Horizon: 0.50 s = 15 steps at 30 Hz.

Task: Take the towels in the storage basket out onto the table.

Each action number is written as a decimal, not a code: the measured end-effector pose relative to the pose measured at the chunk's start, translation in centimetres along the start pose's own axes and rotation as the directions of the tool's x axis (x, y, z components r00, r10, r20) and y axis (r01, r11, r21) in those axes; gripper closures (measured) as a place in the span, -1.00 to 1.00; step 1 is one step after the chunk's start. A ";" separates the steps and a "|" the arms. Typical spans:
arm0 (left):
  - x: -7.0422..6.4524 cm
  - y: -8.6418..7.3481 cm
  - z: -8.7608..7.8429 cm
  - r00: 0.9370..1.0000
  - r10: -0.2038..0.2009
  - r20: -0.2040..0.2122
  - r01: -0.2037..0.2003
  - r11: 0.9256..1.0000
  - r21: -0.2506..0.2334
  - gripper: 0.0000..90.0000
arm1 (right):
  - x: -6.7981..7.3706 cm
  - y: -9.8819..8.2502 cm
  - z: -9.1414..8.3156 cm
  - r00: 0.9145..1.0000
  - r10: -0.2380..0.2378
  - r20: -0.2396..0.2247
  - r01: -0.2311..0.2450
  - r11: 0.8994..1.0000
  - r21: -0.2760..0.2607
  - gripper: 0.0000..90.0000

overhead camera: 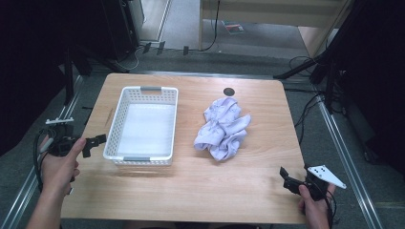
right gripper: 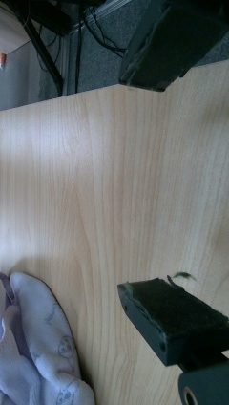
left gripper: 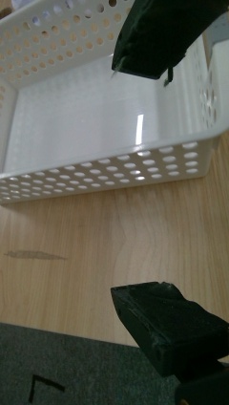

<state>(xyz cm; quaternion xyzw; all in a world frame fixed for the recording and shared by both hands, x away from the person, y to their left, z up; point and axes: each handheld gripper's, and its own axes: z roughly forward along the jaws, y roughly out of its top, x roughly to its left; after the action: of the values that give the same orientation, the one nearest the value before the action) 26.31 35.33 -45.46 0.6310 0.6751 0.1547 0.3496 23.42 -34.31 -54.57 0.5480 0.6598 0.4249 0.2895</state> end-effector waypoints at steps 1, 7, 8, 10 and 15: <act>0.2 -0.2 -0.1 1.000 -0.005 -0.003 0.005 1.000 -0.008 -1.00 | 0.0 0.0 0.0 1.000 0.001 0.001 -0.001 1.000 0.000 -0.91; 1.7 -2.4 -0.5 0.999 -0.047 0.014 0.048 0.995 -0.083 -1.00 | 0.0 0.0 0.0 1.000 0.004 0.005 -0.004 1.000 0.002 -0.91; 2.0 -2.9 -0.4 0.998 -0.054 0.015 0.055 0.994 -0.094 -1.00 | 0.0 0.0 0.0 1.000 0.005 0.006 -0.005 1.000 0.002 -0.91; 2.5 -3.9 -0.3 0.997 -0.068 0.026 0.070 0.990 -0.118 -1.00 | 0.0 0.0 0.0 1.000 0.005 0.007 -0.005 1.000 0.002 -0.91; 3.1 -6.6 0.5 0.998 -0.068 0.021 0.070 0.982 -0.175 -1.00 | 0.0 0.0 0.0 1.000 0.004 0.008 -0.004 1.000 -0.001 -0.91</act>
<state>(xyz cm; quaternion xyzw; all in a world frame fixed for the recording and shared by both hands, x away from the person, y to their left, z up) 21.90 37.12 -50.98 0.5751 0.6776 0.1968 0.4139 23.40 -34.32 -54.57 0.5510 0.6574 0.4236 0.2912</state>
